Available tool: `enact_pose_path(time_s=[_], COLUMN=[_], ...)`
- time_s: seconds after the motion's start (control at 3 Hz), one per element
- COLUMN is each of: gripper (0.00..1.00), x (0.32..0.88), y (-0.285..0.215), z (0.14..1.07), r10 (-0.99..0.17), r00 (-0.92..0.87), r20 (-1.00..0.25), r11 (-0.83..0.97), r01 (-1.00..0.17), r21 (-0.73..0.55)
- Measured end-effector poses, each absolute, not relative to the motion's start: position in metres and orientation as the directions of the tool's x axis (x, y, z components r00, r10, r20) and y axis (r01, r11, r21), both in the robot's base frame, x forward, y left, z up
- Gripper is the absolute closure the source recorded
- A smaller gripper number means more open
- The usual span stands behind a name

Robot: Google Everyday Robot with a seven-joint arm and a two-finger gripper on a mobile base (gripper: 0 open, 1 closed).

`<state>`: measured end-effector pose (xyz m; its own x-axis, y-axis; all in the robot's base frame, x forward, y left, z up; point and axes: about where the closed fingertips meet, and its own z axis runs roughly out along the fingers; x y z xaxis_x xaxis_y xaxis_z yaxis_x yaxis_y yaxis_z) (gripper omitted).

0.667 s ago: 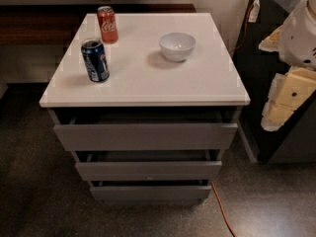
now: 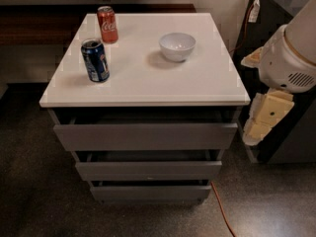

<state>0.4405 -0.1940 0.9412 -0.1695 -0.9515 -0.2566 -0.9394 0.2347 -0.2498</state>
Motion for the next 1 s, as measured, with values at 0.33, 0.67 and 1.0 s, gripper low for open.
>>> enact_pose_path(time_s=[0.33, 0.67, 1.0], gripper=[0.0, 0.0, 0.0], x=[0.441, 0.439, 0.441], y=[-0.18, -0.164, -0.144], z=[0.919, 0.898, 0.863], r10=[-0.951, -0.962, -0.971], r00=[-0.121, -0.045, 0.049], r20=[-0.284, -0.27, -0.234], r11=[0.194, 0.123, 0.028], r01=[-0.95, -0.953, -0.949], r21=[-0.243, -0.278, -0.313])
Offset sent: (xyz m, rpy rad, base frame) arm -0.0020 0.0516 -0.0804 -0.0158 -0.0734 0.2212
